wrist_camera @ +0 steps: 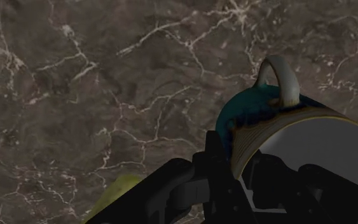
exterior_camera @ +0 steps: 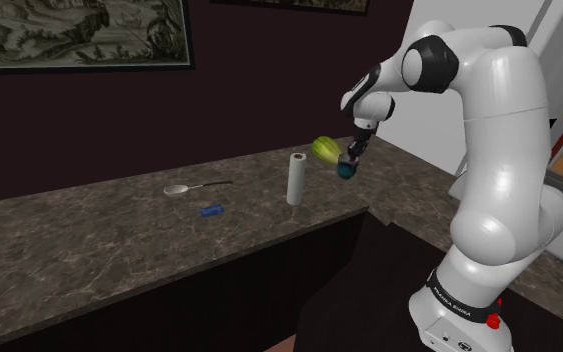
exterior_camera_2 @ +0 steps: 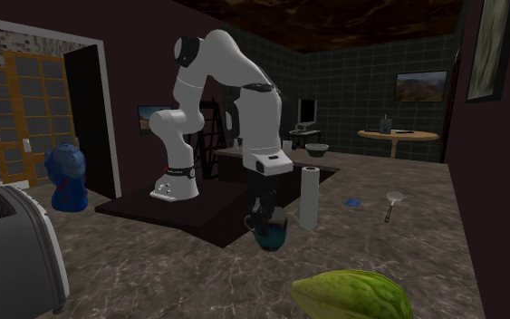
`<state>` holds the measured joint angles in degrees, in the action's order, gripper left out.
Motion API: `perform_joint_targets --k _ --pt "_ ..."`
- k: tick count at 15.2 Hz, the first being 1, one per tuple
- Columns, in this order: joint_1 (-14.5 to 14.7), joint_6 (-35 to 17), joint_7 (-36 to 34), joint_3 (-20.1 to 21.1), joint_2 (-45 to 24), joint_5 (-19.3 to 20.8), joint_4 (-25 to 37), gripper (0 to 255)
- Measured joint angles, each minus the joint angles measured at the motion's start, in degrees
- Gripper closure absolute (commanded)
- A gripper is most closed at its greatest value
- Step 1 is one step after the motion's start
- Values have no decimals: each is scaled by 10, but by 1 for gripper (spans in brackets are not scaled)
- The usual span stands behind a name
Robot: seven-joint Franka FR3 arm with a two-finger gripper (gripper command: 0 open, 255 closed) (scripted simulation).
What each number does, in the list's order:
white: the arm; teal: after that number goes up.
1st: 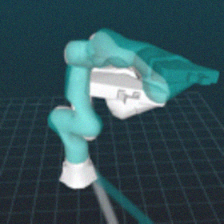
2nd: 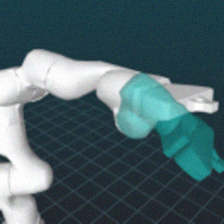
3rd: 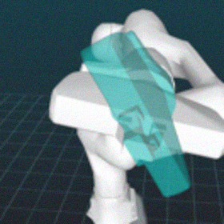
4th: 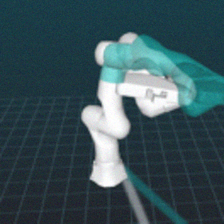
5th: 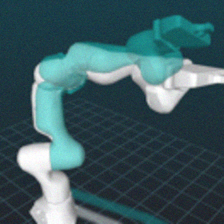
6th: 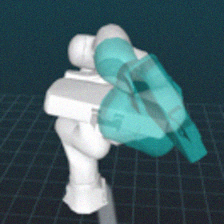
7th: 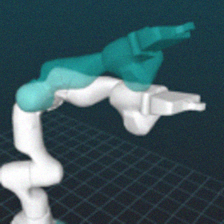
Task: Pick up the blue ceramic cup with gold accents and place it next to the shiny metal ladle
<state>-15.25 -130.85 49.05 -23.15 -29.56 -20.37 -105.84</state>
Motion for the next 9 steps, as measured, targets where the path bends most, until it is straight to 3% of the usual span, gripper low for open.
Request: perform_joint_targets --k 9 --pt "9 51 -19 -15 40 25 14 255"
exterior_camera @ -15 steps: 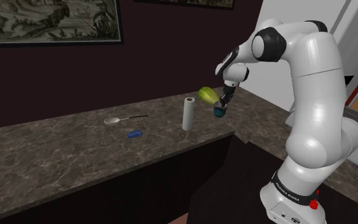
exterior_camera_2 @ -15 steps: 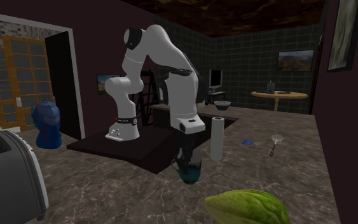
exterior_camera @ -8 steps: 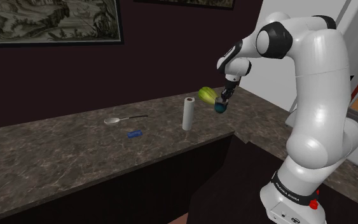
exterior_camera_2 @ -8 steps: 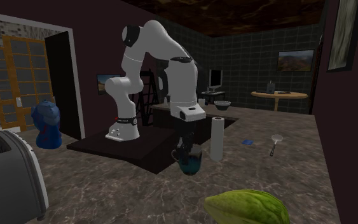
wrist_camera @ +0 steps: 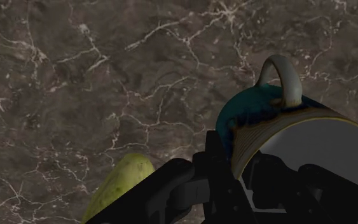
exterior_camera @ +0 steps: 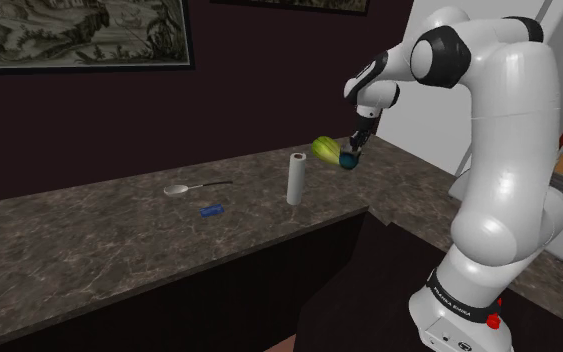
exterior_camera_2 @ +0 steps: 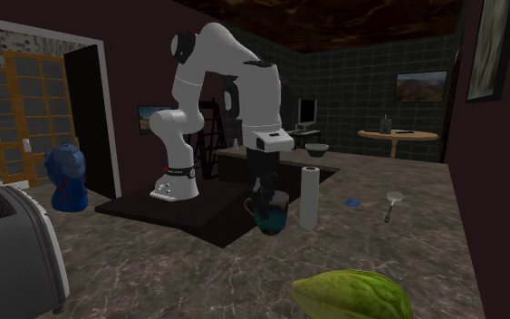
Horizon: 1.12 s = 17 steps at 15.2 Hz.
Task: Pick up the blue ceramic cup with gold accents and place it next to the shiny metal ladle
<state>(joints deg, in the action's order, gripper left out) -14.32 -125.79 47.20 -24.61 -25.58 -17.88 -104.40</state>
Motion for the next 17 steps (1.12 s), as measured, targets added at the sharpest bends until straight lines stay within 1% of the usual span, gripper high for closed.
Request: perform_joint_targets --k 13,14,17 --pt "10 76 -24 -15 49 31 33 255" --pt "14 74 -29 -14 54 33 27 255" --pt "42 59 -64 -6 72 42 -1 255"
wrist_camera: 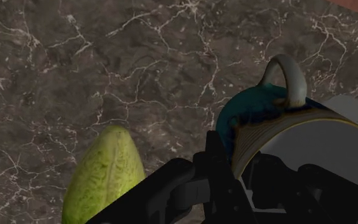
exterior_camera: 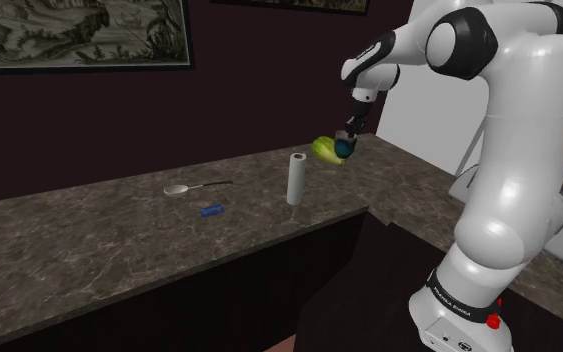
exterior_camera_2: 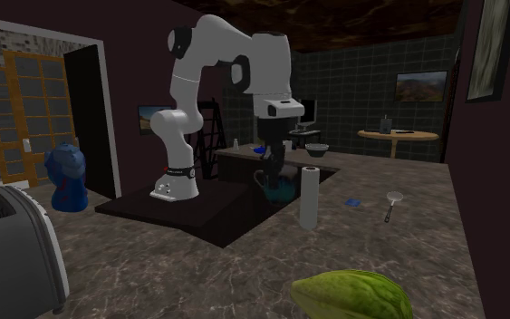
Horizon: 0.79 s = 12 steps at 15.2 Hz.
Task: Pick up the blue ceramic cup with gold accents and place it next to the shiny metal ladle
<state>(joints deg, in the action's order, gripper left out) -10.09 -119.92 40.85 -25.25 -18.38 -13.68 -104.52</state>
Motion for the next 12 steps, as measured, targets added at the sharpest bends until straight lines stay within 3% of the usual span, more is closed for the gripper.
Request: perform_joint_targets --k 12 --pt "110 -49 -159 47 46 28 -74 255"
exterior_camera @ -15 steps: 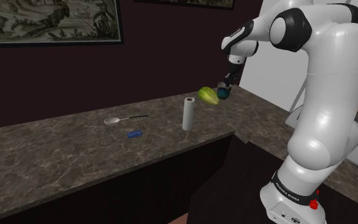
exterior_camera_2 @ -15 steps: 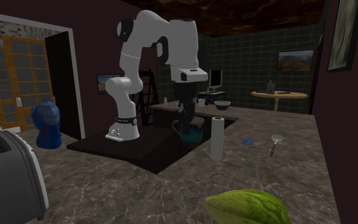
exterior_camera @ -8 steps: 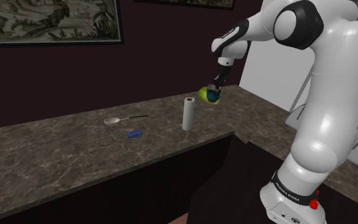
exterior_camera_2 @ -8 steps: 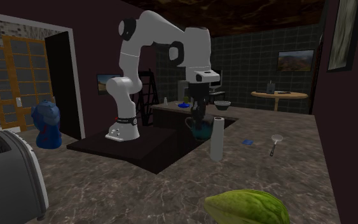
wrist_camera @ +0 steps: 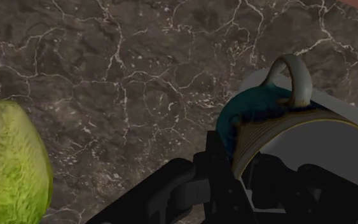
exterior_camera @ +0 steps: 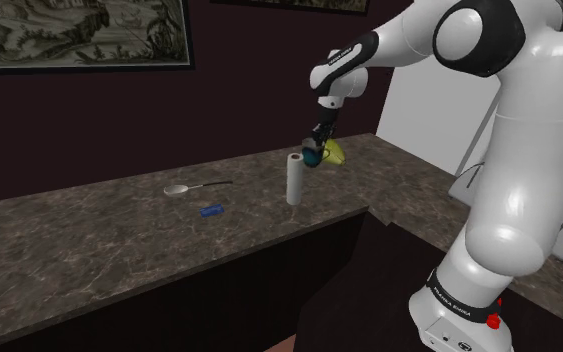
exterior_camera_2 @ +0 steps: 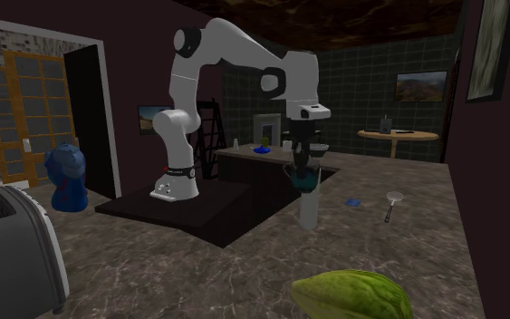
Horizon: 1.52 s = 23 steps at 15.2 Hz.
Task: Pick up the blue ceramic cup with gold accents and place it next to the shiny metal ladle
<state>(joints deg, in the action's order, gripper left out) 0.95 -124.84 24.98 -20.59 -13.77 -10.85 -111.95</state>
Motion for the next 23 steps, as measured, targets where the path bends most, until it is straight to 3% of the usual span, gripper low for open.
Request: perform_joint_targets --k 4,14,23 --pt "35 -17 -54 19 4 5 -15 255" --pt "111 -25 -178 64 -31 10 23 255" --pt "173 -10 -283 98 -107 12 122 255"
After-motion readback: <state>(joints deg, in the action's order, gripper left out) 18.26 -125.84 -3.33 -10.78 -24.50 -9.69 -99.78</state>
